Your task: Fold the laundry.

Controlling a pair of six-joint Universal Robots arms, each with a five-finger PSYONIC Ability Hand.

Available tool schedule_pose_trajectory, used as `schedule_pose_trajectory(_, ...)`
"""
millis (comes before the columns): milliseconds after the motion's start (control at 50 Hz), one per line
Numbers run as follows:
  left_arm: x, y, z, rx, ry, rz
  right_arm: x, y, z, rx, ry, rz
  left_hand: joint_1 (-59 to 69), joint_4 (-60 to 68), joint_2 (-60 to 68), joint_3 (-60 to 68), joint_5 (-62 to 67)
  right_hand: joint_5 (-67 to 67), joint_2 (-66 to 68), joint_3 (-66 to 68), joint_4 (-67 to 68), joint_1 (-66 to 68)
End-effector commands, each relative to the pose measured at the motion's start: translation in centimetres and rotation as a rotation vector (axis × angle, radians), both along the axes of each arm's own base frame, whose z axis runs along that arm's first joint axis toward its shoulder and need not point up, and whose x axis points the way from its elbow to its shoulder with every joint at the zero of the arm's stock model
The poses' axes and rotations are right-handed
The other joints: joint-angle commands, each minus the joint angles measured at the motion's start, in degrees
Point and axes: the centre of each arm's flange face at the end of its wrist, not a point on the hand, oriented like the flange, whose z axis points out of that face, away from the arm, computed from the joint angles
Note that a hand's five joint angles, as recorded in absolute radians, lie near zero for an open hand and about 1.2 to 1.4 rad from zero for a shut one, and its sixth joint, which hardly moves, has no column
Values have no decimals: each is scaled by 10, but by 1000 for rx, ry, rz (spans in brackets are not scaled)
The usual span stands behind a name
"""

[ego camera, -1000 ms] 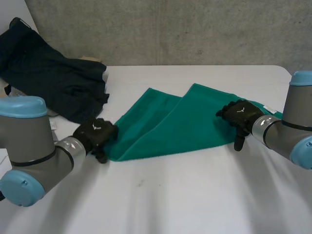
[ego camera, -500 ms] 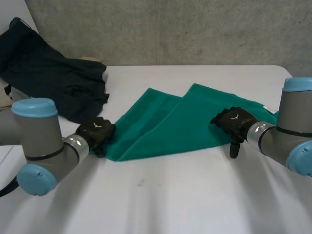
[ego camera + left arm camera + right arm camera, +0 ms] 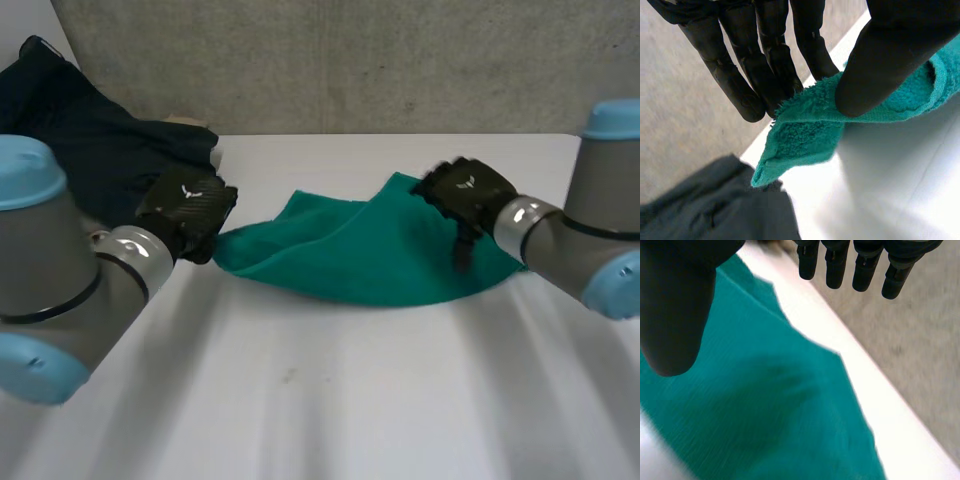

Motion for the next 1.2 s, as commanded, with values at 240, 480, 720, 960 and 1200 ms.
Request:
schedule_pose_trajectory(240,19,82,86,-176,107,-81,95,30,-61,149,-39,480,134,116,116,120,133,249,258,259,259,250)
schedule_pose_trajectory(480,39,14,81,-169,89,55,69,-45,27,-217,-224,42,134,116,116,120,133,672,681,682,682,674)
schedule_pose_trajectory(720,5,-35,55,-99,146,107,-8,1,73,-157,-162,-203,134,116,116,120,133,672,681,682,682,674)
schedule_pose_trajectory(960,-29,-36,-41,170,81,9,14,53,2,-44,-40,6,-247,-265,-264,-260,-247,672,681,682,682,674)
schedule_pose_trajectory(1200,-34,-38,-29,232,288,-16,30,71,58,-31,-116,118,-566,-584,-584,-580,-567,672,681,682,682,674)
